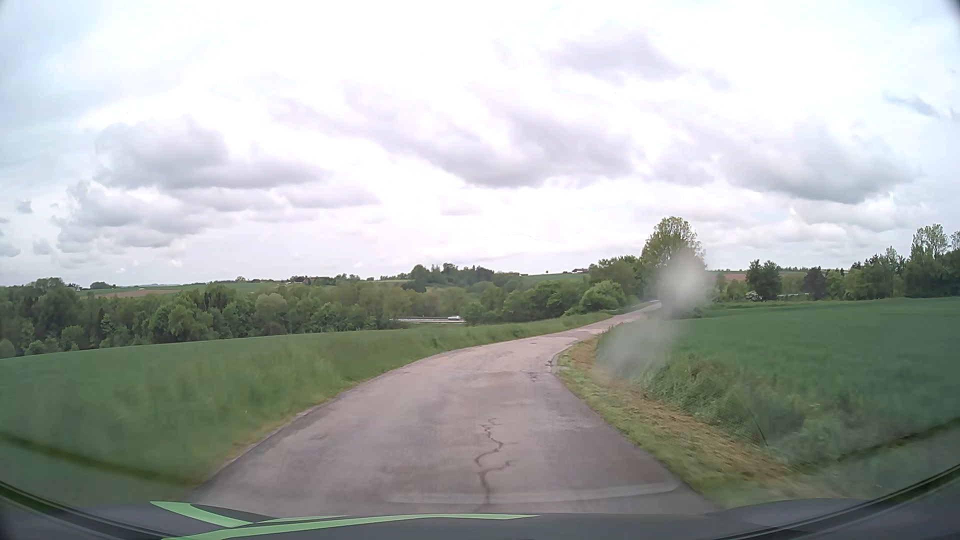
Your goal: Follow the waypoints while adhering to traffic rules and regulations
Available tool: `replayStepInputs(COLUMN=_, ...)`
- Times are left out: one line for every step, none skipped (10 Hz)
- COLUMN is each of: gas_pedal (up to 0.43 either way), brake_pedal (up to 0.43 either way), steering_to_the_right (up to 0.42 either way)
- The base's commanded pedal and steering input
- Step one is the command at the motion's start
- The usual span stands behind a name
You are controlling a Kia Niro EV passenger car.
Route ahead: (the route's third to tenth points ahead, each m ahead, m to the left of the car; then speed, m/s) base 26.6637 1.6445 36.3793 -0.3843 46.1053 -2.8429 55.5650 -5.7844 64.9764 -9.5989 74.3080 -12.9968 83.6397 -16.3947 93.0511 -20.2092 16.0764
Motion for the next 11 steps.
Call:
replayStepInputs(gas_pedal=0.0, brake_pedal=0.0, steering_to_the_right=0.014)
replayStepInputs(gas_pedal=0.0, brake_pedal=0.0, steering_to_the_right=0.017)
replayStepInputs(gas_pedal=0.0, brake_pedal=0.0, steering_to_the_right=0.022)
replayStepInputs(gas_pedal=0.0, brake_pedal=0.0, steering_to_the_right=0.028)
replayStepInputs(gas_pedal=0.0, brake_pedal=0.0, steering_to_the_right=0.031)
replayStepInputs(gas_pedal=0.0, brake_pedal=0.0, steering_to_the_right=0.035)
replayStepInputs(gas_pedal=0.0, brake_pedal=0.0, steering_to_the_right=0.038)
replayStepInputs(gas_pedal=0.0, brake_pedal=0.0, steering_to_the_right=0.04)
replayStepInputs(gas_pedal=0.02, brake_pedal=0.0, steering_to_the_right=0.041)
replayStepInputs(gas_pedal=0.059, brake_pedal=0.0, steering_to_the_right=0.041)
replayStepInputs(gas_pedal=0.059, brake_pedal=0.0, steering_to_the_right=0.043)
